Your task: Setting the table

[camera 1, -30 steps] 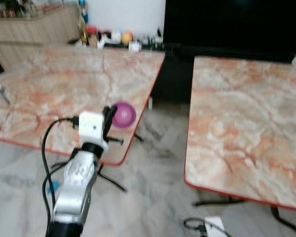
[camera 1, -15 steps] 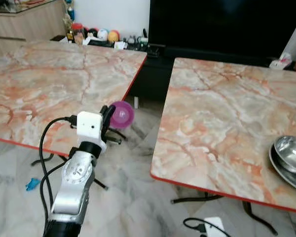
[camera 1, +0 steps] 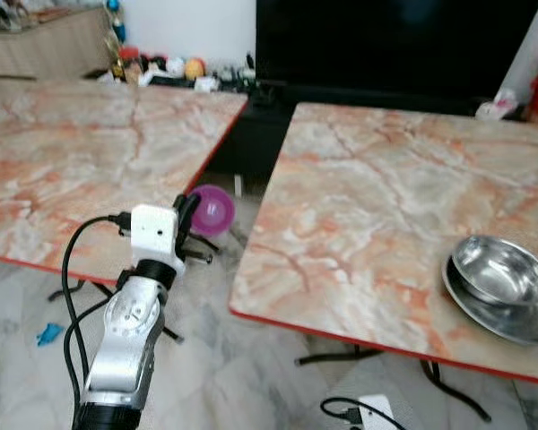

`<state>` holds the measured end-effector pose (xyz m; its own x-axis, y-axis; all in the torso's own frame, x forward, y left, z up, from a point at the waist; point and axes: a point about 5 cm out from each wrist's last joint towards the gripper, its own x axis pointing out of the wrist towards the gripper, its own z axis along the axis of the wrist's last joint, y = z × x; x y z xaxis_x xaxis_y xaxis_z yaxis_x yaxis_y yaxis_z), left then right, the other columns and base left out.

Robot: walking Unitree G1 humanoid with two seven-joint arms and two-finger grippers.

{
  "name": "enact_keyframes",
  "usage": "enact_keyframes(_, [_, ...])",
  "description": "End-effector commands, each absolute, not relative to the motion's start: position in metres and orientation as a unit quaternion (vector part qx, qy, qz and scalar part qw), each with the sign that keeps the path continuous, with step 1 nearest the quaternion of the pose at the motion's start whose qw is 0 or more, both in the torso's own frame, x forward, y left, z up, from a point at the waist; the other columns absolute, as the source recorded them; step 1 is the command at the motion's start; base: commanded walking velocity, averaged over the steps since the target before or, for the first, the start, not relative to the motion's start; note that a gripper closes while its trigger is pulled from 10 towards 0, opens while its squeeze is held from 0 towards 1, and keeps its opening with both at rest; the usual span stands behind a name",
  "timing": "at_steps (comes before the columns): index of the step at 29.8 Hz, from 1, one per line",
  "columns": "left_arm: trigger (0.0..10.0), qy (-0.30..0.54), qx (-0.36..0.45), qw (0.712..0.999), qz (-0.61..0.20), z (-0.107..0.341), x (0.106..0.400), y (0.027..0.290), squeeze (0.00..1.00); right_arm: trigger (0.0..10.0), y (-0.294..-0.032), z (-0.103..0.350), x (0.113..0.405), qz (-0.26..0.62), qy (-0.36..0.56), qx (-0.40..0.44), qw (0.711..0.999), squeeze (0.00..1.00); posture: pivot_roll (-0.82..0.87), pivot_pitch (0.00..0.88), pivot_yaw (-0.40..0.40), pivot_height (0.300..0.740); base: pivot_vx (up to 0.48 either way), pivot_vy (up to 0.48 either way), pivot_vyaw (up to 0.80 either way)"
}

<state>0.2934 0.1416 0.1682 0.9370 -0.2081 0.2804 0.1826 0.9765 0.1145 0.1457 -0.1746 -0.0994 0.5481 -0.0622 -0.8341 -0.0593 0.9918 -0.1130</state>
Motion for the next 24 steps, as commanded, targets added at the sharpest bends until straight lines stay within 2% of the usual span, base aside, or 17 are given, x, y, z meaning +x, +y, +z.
enact_keyframes(1, [10.0,-0.158,0.049,0.982,-0.095,0.1722,0.2927,0.1462,0.0,10.0,-0.1744,-0.0985,0.1483,-0.008,0.472,-0.059,0.88,0.0,0.12,0.0,-0.03,0.74,0.0,-0.277,0.0])
enact_keyframes(6, [10.0,-0.157,0.047,0.982,-0.096,0.1711,0.2921,0.1456,0.0,10.0,-0.1747,-0.099,0.1469,-0.014,0.475,-0.055,0.878,0.0,0.12,0.0,-0.03,0.74,0.0,-0.276,0.0])
enact_keyframes(14, [10.0,-0.158,0.045,0.982,-0.096,0.1721,0.2934,0.1442,0.0,10.0,-0.1752,-0.0988,0.1477,-0.016,0.474,-0.054,0.879,0.0,0.11,0.0,-0.03,0.74,0.0,-0.274,-0.7])
enact_keyframes(24, [10.0,-0.16,0.047,0.982,-0.091,0.1745,0.2977,0.1455,0.0,10.0,-0.176,-0.0963,0.153,-0.016,0.462,-0.054,0.885,0.0,0.11,0.0,-0.03,0.74,0.0,-0.274,0.0])
